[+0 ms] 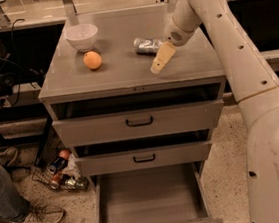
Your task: Pick redbull can from bottom drawer and place on counter
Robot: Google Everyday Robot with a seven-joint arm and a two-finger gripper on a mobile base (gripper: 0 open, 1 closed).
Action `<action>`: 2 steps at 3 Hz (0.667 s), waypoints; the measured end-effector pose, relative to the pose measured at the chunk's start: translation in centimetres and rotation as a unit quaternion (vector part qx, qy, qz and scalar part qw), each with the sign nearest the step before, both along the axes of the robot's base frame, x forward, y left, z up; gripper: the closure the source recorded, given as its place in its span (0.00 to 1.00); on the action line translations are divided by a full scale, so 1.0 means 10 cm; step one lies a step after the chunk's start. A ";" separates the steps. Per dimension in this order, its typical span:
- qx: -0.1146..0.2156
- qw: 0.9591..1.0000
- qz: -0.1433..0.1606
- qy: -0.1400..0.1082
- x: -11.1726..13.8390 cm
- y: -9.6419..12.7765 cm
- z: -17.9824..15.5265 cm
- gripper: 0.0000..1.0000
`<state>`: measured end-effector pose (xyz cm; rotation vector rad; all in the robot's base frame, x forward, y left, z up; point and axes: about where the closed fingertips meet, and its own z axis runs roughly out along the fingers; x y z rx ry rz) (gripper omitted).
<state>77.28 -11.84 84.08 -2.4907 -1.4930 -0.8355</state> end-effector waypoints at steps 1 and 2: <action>0.044 0.998 -0.036 0.007 0.05 -0.24 0.04 0.00; 0.084 0.992 -0.095 -0.005 0.14 -0.67 0.17 0.00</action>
Offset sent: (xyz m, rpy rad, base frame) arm 0.0270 -0.1414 0.0444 0.2583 -0.0316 -0.3510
